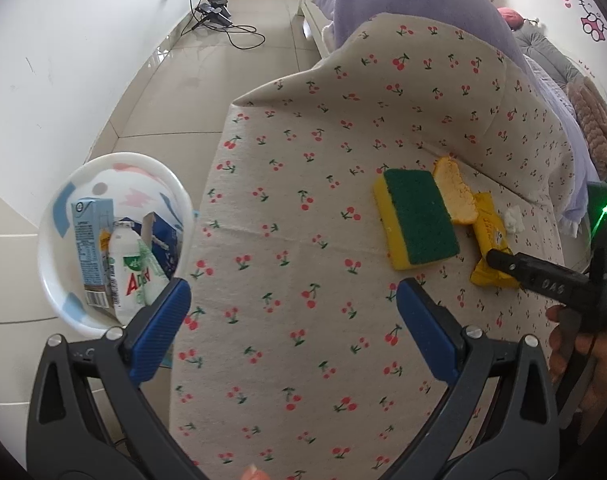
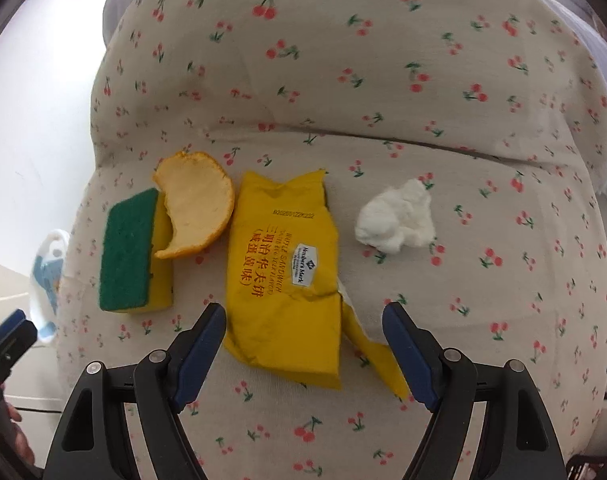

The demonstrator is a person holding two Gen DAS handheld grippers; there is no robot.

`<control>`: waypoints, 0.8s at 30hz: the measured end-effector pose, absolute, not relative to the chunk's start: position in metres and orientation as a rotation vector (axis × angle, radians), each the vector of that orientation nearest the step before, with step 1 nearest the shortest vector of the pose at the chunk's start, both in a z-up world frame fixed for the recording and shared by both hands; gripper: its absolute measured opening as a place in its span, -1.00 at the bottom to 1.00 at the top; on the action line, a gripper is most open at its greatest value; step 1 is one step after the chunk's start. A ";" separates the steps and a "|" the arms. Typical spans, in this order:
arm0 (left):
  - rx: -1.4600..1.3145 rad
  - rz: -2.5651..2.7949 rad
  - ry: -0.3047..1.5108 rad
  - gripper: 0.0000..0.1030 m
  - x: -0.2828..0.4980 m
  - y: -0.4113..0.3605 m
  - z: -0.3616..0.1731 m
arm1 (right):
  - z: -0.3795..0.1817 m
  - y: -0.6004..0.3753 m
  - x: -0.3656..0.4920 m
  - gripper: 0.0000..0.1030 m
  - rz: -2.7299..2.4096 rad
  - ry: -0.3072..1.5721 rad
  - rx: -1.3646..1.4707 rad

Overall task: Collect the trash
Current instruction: 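Move both open grippers back over the sponge and yellow packet, then grasp the green sponge with the left gripper while the right grasps the yellow packet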

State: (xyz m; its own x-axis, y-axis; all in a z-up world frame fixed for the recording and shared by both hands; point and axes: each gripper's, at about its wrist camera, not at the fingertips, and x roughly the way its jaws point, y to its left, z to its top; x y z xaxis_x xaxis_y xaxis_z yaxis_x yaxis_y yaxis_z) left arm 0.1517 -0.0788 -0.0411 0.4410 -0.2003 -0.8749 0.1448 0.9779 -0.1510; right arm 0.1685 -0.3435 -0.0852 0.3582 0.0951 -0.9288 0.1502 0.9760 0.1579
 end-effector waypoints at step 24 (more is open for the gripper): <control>0.013 -0.295 1.048 0.89 0.169 -0.192 -0.070 | -0.059 -0.366 0.128 0.15 -0.007 1.140 0.239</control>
State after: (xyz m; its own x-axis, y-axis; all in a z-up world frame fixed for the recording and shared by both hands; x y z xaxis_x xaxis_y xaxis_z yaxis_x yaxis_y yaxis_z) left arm 0.1690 -0.1919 -0.0698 0.4640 -0.2336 -0.8545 0.2462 0.9606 -0.1289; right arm 0.1277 -0.3660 -0.0588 0.4207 0.1156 -0.8998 0.1271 0.9745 0.1847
